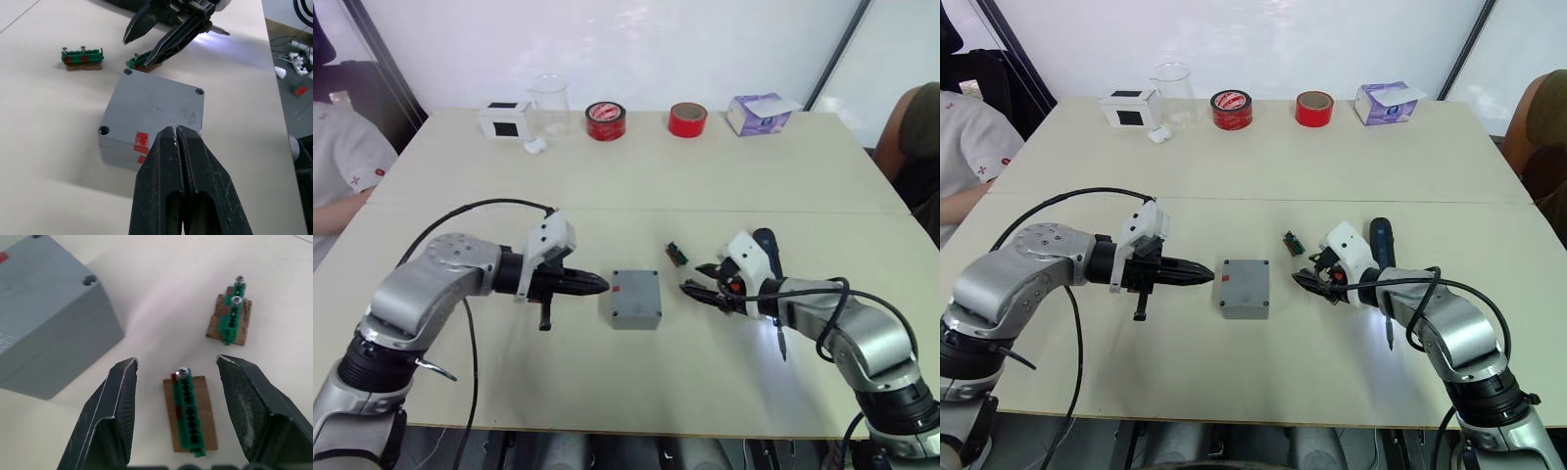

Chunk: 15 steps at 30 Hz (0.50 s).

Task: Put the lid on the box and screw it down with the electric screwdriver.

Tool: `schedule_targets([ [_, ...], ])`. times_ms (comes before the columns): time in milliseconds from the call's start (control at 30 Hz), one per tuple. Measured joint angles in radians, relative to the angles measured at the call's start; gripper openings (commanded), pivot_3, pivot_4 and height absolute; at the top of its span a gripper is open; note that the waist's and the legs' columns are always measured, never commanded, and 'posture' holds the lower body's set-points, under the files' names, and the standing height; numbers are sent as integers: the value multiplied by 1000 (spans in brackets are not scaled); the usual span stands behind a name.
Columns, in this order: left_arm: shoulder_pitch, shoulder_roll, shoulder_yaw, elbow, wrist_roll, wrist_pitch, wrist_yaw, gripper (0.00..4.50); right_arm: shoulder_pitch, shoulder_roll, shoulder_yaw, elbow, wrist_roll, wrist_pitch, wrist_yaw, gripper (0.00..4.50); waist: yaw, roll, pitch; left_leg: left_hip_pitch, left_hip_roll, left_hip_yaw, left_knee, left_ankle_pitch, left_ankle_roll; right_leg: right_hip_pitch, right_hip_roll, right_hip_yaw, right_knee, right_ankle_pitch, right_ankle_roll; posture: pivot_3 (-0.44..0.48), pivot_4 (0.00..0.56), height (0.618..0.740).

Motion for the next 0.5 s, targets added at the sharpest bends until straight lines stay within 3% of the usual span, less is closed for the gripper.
schedule_targets([
  [100,0,1,0,-1,-3,0,1,0,1,5,1,10,-11,-7,1,2609,0,0,0,0,0,0,0,0,0,0,0,0,0,0,0,0,150,740],
  [333,0,1,-1,-7,-5,8,15,0,9,22,5,22,-33,-19,5,27,0,0,0,0,0,0,0,0,0,0,0,0,0,0,0,0,150,740],
  [500,-3,1,-1,-21,-8,11,26,0,11,32,7,29,-42,-25,9,27,0,0,0,0,0,0,0,0,0,0,0,0,0,0,0,0,150,740],
])
